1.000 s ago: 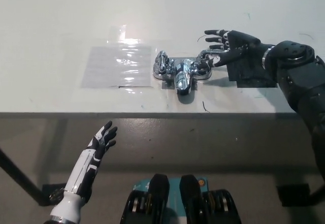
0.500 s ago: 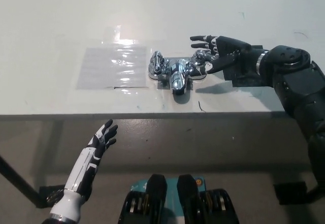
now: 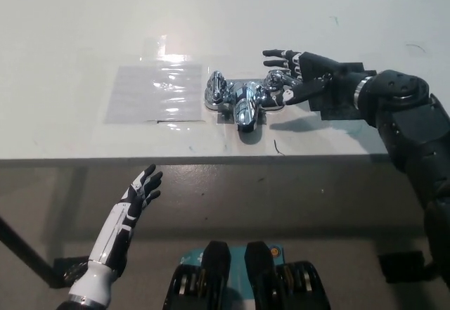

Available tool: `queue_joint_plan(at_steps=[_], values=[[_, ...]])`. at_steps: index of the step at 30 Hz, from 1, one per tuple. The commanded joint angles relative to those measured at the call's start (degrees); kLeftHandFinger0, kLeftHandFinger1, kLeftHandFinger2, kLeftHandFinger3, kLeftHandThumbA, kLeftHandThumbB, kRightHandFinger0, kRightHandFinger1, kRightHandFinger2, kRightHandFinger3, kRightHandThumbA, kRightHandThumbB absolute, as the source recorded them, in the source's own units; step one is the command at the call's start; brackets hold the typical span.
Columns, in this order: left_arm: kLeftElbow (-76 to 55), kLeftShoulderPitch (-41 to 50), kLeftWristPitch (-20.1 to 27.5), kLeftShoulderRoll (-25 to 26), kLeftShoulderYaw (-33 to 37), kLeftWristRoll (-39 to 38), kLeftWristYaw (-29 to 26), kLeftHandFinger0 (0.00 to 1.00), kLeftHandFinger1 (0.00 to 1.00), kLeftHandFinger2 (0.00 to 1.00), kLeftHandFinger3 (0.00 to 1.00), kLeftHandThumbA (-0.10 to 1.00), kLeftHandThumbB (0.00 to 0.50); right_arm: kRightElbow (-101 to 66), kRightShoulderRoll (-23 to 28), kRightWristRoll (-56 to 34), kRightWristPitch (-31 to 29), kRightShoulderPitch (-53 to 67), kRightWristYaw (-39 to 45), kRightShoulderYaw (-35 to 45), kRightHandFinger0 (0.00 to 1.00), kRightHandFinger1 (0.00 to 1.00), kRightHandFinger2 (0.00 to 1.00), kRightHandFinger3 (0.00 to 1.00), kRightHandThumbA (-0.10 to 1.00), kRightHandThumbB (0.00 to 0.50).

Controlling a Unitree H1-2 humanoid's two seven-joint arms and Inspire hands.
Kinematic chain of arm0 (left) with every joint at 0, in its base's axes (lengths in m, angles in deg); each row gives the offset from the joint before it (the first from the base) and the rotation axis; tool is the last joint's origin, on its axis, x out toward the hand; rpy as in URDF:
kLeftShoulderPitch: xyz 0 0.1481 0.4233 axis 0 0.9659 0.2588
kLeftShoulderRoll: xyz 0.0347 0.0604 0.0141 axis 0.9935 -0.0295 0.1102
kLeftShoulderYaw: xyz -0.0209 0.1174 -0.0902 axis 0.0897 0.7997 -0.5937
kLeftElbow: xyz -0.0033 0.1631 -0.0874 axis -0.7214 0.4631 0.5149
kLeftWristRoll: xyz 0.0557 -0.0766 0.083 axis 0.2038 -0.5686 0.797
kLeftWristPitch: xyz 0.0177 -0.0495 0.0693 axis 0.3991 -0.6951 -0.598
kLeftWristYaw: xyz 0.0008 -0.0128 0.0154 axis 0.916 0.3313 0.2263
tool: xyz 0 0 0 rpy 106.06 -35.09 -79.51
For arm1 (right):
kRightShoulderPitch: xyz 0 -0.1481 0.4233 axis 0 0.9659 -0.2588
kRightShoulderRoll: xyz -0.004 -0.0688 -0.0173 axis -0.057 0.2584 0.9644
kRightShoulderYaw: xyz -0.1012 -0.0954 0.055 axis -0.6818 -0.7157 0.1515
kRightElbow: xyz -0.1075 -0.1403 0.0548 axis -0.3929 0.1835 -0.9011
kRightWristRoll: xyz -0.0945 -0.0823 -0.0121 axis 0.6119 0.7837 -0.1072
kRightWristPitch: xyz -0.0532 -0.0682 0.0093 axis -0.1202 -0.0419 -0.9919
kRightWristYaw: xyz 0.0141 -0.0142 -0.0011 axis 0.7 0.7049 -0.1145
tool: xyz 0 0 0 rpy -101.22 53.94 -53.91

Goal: The faucet is at the center of the desk and the robot turn off the faucet by turning the right faucet handle using the right hand

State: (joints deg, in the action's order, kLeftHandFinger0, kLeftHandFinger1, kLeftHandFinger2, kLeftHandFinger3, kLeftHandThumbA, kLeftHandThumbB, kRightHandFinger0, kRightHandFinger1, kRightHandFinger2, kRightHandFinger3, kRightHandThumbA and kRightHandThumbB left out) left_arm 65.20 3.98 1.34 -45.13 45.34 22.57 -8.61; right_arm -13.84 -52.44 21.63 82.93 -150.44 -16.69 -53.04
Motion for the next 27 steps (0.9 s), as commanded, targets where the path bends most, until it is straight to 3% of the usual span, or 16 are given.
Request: queue_joint_plan(at_steps=[1,5,7,10,14,17,20,24,27], values=[[-1.13,-0.55,1.81,0.54,-0.16,-0.02,0.51,1.0,1.0,1.0,1.0,0.99,0.311,-3.0,-6.92,-3.89,-4.6,0.22,-3.97,2.28,1.0,1.0,1.0,1.0,1.0,0.35],[-1.47,-0.13,1.83,0.49,-0.2,0.34,0.27,1.0,1.0,1.0,1.0,0.99,0.319,-3.77,-9.41,-2.08,-9.76,1.84,-13.23,3.64,1.0,1.0,1.0,1.0,1.0,0.345],[-1.07,-0.1,2.34,0.53,-0.26,0.42,0.19,1.0,1.0,1.0,1.0,0.99,0.309,-3.82,-11.11,-0.18,-12.31,2.1,-21.77,3.7,1.0,1.0,1.0,1.0,1.0,0.351],[-1.1,-0.12,2.21,0.61,-0.24,0.24,0.36,1.0,1.0,1.0,1.0,0.99,0.311,-4.12,-12.05,1.72,-11.84,1.61,-28.58,3.03,1.0,1.0,1.0,1.0,1.0,0.369],[-1.4,-0.05,1.97,0.58,-0.24,0.33,0.29,1.0,1.0,1.0,1.0,1.0,0.314,-9.12,-14.52,4.12,-8.22,1.72,-38.66,3.08,1.0,1.0,1.0,1.0,1.0,0.298],[-1.7,-0.01,1.59,0.58,-0.17,0.11,0.46,1.0,1.0,1.0,1.0,0.99,0.309,-11.9,-16.63,5.73,-9.64,2.0,-45.91,3.55,1.0,1.0,1.0,1.0,1.0,0.241],[-1.67,-0.27,1.69,0.71,-0.11,0.37,0.49,1.0,1.0,1.0,1.0,0.99,0.309,-12.96,-18.12,7.78,-9.67,1.66,-52.73,3.36,1.0,1.0,1.0,1.0,1.0,0.228],[-1.95,-0.44,1.17,0.95,-0.24,0.4,0.51,1.0,1.0,1.0,1.0,1.0,0.323,-13.28,-20.23,10.44,-8.9,0.64,-61.6,3.03,1.0,1.0,1.0,1.0,1.0,0.149],[-2.03,-0.48,1.08,1.16,-0.24,0.57,0.57,1.0,1.0,1.0,1.0,1.0,0.329,-14.04,-21.4,11.26,-7.41,0.19,-65.94,3.38,1.0,1.0,1.0,1.0,1.0,0.122]])
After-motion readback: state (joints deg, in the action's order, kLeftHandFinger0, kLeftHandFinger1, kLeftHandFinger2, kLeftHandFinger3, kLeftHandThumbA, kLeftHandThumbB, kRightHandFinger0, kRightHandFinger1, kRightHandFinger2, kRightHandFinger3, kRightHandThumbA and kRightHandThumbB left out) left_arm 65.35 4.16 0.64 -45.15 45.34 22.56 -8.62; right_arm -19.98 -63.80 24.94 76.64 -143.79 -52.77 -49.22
